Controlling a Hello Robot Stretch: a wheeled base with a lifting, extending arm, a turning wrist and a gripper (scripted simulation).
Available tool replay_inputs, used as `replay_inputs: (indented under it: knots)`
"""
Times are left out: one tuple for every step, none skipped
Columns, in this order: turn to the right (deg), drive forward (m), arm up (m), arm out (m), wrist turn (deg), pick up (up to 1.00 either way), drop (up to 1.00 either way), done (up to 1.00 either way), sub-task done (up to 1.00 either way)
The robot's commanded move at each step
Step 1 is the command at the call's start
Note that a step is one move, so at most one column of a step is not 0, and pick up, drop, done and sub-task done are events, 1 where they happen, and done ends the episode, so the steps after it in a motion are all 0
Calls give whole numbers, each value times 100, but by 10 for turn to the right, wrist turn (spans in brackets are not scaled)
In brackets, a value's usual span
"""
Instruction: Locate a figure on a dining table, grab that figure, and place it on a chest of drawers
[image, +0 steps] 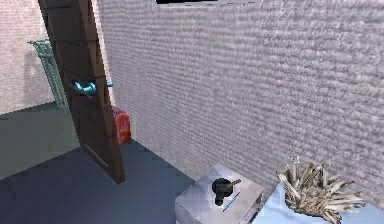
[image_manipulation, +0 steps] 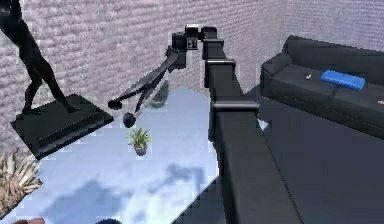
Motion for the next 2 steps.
replay_inputs:
  knots:
    - [0,0,0,-48,0,0,0,0,0]
    - [-450,0,0,0,0,0,0,0,0]
